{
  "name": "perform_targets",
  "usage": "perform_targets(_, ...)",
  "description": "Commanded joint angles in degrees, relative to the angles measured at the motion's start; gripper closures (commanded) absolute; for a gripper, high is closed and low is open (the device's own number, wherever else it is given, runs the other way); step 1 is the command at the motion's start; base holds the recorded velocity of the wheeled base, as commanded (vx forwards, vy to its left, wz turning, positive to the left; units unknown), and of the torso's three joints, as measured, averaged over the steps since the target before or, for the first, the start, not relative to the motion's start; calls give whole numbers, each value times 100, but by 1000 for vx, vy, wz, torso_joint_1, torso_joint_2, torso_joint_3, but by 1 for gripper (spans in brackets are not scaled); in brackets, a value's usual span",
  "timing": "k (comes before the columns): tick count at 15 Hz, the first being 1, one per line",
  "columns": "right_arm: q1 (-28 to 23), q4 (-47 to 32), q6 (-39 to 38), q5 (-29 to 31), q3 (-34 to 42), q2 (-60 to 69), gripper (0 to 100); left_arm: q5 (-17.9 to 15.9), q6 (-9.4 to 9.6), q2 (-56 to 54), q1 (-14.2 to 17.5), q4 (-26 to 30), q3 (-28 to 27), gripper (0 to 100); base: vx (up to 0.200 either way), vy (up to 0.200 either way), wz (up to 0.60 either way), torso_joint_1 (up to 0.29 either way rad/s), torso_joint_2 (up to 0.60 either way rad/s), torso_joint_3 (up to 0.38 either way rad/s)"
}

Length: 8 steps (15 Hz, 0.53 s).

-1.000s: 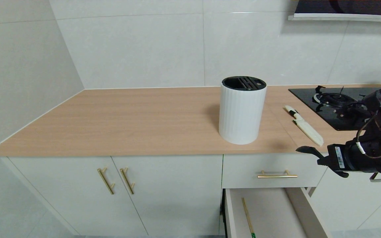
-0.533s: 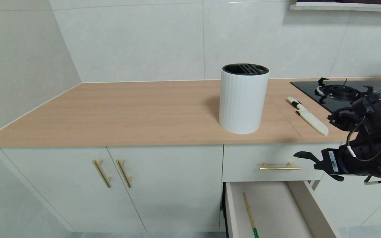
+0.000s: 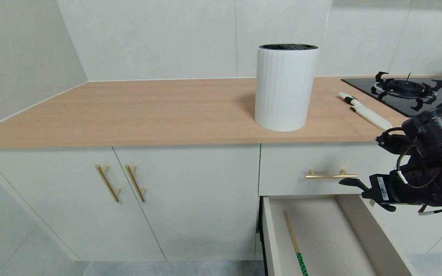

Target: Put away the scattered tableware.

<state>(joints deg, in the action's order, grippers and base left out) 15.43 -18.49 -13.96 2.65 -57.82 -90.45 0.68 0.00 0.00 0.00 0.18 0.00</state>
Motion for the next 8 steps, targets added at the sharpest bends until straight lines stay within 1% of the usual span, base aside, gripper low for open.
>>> perform_targets(1, 4, -5, -2, -1, -1, -42, 100, 2, 0, 9, 0, -1, 0, 0, 0, 0, 0, -149, 486, 305)
perform_targets(6, 4, 100, -2, -1, 69, -86, 100, 2, 0, 9, 0, -1, 0, 0, 0, 0, 0, -129, 455, 313)
perform_targets(8, 4, 153, -2, -1, 104, -104, 100, 2, 0, 9, 0, -1, 0, 0, 0, 0, 0, -71, 374, 293)
